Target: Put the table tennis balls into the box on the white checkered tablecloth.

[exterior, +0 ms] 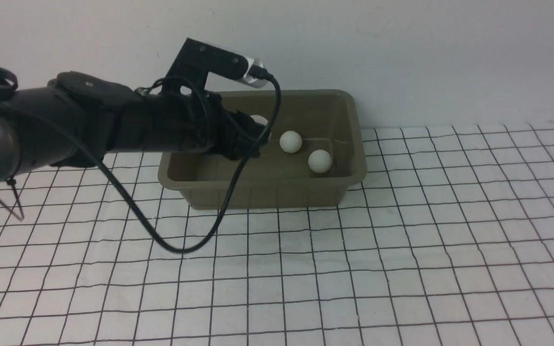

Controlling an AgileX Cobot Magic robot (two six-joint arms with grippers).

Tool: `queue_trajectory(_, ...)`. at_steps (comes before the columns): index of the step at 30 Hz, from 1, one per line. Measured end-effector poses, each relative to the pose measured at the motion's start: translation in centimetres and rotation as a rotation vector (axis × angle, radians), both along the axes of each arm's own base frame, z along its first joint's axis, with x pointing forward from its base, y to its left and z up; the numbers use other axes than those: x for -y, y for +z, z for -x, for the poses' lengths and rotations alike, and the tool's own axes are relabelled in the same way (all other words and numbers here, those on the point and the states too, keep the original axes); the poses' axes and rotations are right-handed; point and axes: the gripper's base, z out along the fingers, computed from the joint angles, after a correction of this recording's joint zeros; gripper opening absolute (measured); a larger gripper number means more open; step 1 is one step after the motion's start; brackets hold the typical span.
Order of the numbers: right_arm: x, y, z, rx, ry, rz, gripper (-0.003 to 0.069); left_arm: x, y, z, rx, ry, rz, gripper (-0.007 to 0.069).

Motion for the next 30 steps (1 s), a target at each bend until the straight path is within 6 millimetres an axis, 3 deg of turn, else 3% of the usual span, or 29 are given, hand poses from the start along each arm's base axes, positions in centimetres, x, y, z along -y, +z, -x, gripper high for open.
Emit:
queue_trajectory(2,0.0,0.0,0.0,0.0,0.0,0.0,0.0534,-1.1,-0.6,-3.0,0.023,0.03,-0.017,0.033)
queue_trajectory(4,0.0,0.0,0.0,0.0,0.0,0.0,0.0534,-1.4,-1.1,-4.0,0.014,0.032,-0.015,0.033)
queue_trajectory(6,0.0,0.0,0.0,0.0,-0.001,0.001,0.0534,-2.3,-3.1,-5.9,-0.051,0.036,0.012,0.0335)
queue_trajectory(9,0.3,0.1,0.1,0.02,-0.024,0.03,0.0534,-3.3,-4.1,-6.5,-0.129,0.069,0.061,0.0376)
queue_trajectory(11,0.8,0.3,0.4,0.041,-0.05,0.048,0.0534,-3.8,-3.8,-6.4,-0.141,0.073,0.061,0.0388)
queue_trajectory(15,2.6,1.8,2.4,0.112,-0.132,0.048,0.0534,-5.0,-0.8,-5.3,-0.097,0.062,-0.016,0.0367)
queue_trajectory(18,4.4,3.4,5.1,0.163,-0.195,0.009,0.0534,-5.8,3.0,-3.3,-0.06,0.07,-0.07,0.034)
queue_trajectory(22,6.3,4.4,8.2,0.168,-0.254,-0.019,0.0532,-6.4,5.9,-1.5,-0.025,0.086,-0.119,0.0331)
queue_trajectory(24,7.7,4.4,10.4,0.114,-0.302,-0.013,0.0521,-6.8,8.3,0.2,0.016,0.108,-0.146,0.0331)
queue_trajectory(30,10.2,2.6,13.7,0.004,-0.408,0.025,0.0491,-7.3,11.7,2.6,0.099,0.128,-0.147,0.0331)
